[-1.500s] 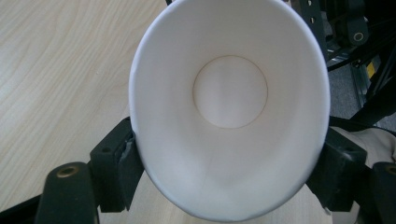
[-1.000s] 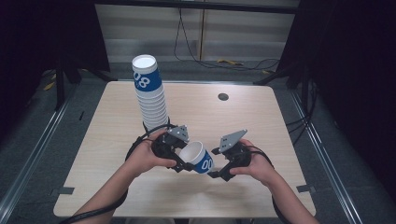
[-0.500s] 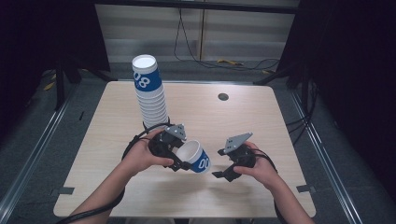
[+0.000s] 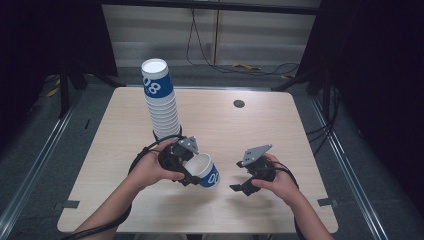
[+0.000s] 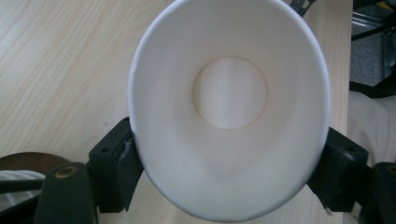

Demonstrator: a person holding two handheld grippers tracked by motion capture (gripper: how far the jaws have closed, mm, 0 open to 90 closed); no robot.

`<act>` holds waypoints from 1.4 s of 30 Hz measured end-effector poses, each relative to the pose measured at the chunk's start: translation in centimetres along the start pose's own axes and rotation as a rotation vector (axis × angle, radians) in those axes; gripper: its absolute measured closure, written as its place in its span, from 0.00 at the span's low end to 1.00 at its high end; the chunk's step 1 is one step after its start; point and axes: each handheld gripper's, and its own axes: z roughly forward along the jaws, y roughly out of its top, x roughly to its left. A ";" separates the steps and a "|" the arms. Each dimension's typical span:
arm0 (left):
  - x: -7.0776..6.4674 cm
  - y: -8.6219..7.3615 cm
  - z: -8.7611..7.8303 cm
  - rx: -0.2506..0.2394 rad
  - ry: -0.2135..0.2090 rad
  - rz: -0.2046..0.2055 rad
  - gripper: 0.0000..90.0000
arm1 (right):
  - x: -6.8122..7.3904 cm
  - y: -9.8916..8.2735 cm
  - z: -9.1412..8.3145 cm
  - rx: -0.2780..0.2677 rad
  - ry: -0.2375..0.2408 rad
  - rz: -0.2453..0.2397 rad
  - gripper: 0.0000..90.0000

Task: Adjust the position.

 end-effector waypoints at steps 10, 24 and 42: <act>0.2 -1.0 0.4 0.057 0.034 0.006 0.25 | -0.1 -0.8 -0.4 -0.007 -0.039 0.033 0.15; 0.4 -2.2 0.7 0.113 0.063 0.021 0.24 | -0.3 -1.5 -0.5 -0.019 -0.057 0.055 0.15; -0.5 -0.9 1.9 0.122 0.095 0.071 0.20 | -0.1 -2.6 -0.7 -0.021 -0.048 0.072 0.15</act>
